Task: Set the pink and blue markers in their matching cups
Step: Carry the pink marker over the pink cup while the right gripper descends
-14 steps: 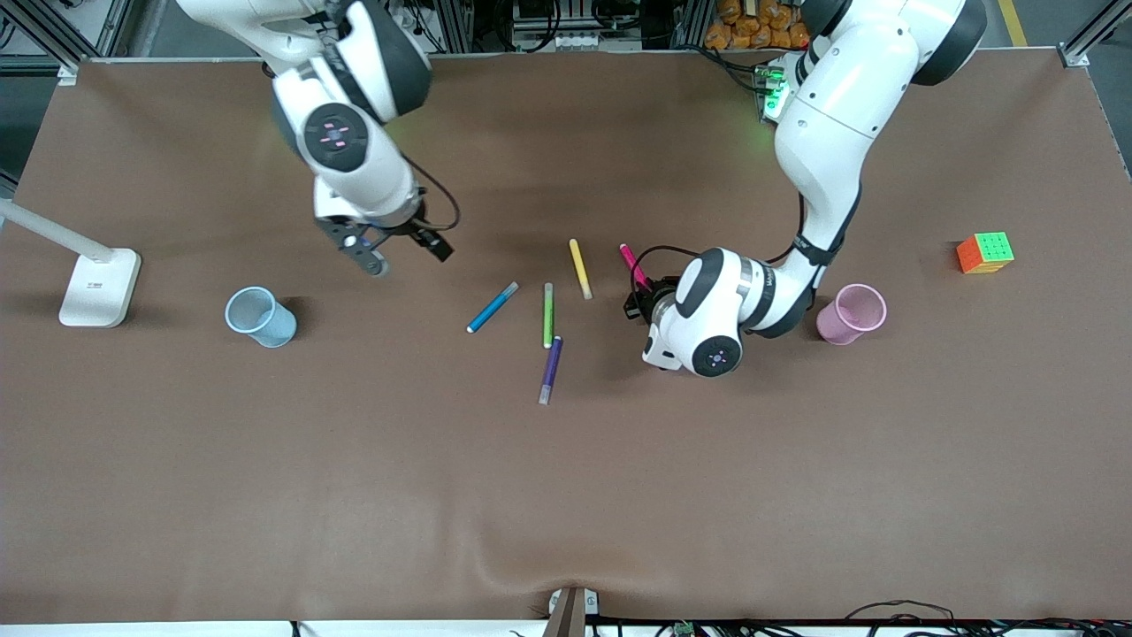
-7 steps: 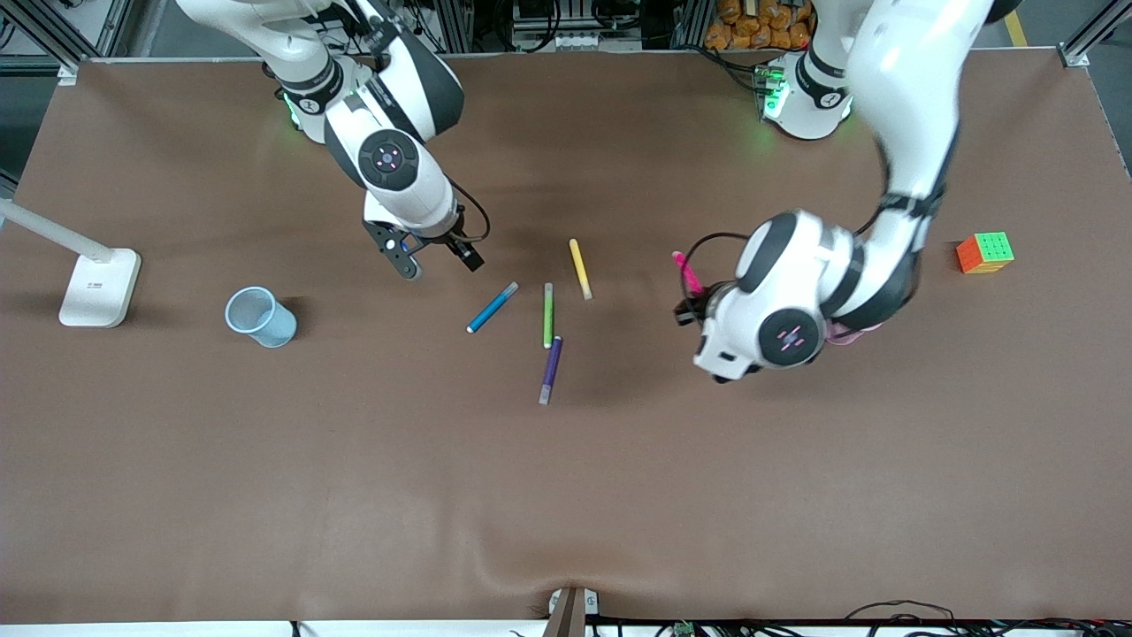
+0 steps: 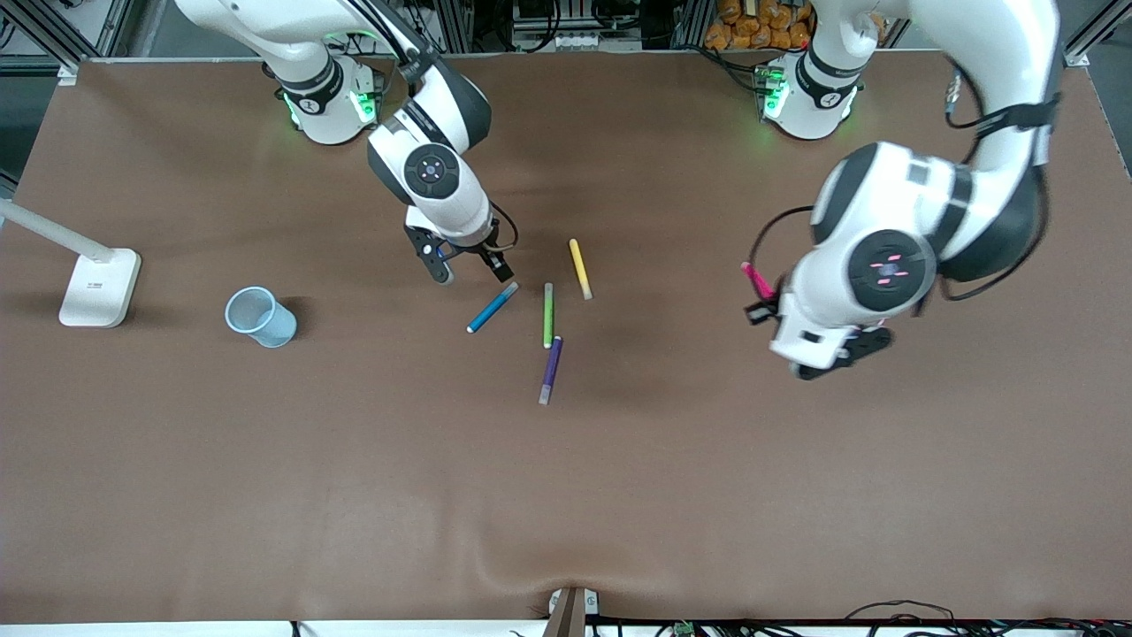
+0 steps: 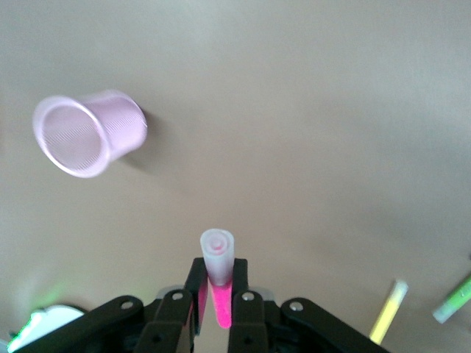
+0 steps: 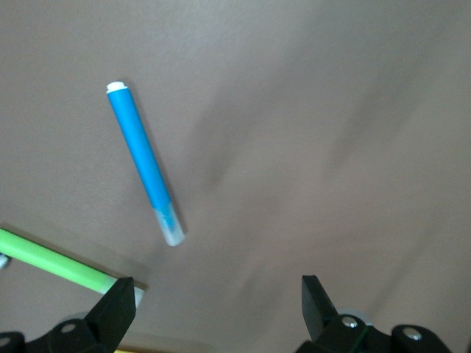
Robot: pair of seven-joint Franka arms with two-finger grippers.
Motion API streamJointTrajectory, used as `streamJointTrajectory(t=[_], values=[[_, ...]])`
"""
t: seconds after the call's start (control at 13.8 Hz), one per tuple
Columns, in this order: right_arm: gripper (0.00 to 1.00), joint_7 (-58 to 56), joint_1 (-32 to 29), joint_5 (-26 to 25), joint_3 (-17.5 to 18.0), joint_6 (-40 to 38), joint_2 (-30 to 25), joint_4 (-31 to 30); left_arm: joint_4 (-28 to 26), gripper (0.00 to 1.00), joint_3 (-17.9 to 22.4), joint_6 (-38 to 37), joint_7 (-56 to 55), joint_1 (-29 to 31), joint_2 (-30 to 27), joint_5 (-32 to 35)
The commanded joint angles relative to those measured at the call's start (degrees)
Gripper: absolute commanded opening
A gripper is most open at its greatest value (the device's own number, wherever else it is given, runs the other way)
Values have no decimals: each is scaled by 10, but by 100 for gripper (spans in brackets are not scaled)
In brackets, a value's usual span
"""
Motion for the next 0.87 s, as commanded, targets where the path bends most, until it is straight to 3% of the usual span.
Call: streamJointTrajectory(t=[0.0,0.29,0.51,0.65,0.8], values=[[100,63,10,-73,-3,21,49,26,-19,0,-3,24,52,46,-32,28],[100,125,14,-145,-5,23,95,59,-82,0,-11,120,124,106,-61,29],[87,130,20,-147,-6,49,113,62,-107,0,-11,150,126,107,-68,30],[84,130,21,-147,-8,55,120,62,-126,0,-11,154,125,106,-78,29],[83,130,21,-149,-9,55,123,61,-183,0,-11,191,125,108,-116,29]])
